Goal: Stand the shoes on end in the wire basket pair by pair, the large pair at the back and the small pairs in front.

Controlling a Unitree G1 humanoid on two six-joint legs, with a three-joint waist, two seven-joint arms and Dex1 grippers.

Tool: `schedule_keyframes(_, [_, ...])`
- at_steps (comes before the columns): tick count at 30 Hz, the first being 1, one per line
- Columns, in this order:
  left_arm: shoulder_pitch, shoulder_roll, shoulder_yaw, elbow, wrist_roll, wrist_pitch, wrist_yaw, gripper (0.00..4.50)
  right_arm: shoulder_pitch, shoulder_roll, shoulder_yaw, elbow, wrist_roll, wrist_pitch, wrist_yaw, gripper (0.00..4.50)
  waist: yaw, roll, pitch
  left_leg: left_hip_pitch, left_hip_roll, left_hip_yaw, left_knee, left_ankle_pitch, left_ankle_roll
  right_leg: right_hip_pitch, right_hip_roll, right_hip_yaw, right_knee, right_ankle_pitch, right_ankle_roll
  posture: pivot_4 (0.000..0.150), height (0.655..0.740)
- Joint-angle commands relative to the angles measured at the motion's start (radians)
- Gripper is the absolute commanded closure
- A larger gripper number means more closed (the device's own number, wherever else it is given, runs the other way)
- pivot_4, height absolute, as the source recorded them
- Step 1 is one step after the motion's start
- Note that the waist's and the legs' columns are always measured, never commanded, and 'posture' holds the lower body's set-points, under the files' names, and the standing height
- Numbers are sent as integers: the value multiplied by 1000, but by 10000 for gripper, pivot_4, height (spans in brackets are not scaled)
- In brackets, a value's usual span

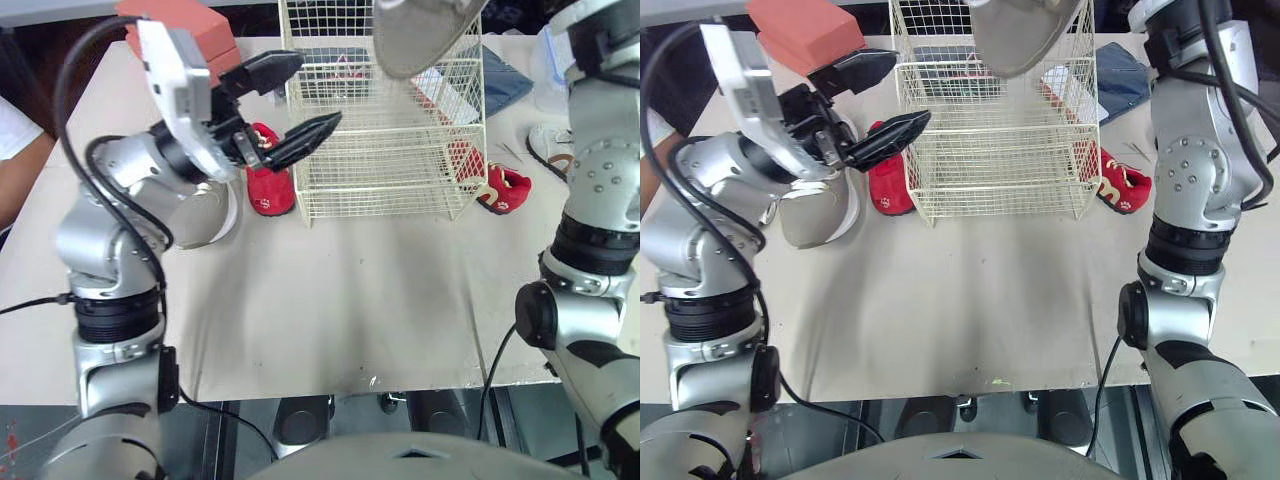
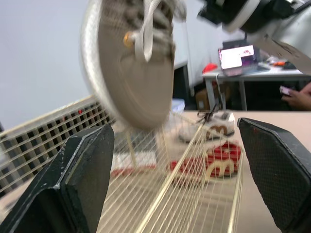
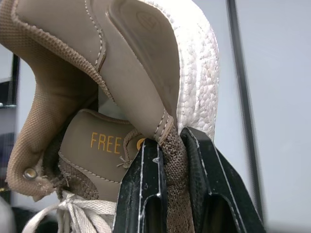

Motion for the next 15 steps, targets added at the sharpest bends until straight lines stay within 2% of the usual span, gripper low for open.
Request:
schedule_keyframes(1, [-18, 60, 40, -49, -54, 79, 10, 1086, -86, 5, -9, 85, -69, -179, 48, 45000, -2, 0, 0, 0, 0, 0, 0, 0, 0, 0, 0, 0, 0, 0, 0, 1500, 6860])
schedule_keyframes(6, [-35, 106, 90, -82, -179, 212, 44, 1086, -142, -9, 4, 303, -142, -385, 175, 45000, -1, 0, 0, 0, 0, 0, 0, 0, 0, 0, 0, 0, 0, 0, 0, 1500, 6860])
schedule_keyframes(15, [-31, 149, 130, -117, -263, 285, 88, 1086, -202, -34, -29, 775, -197, -697, 343, 45000, -1, 0, 0, 0, 0, 0, 0, 0, 0, 0, -1, 0, 0, 0, 0, 1500, 6860])
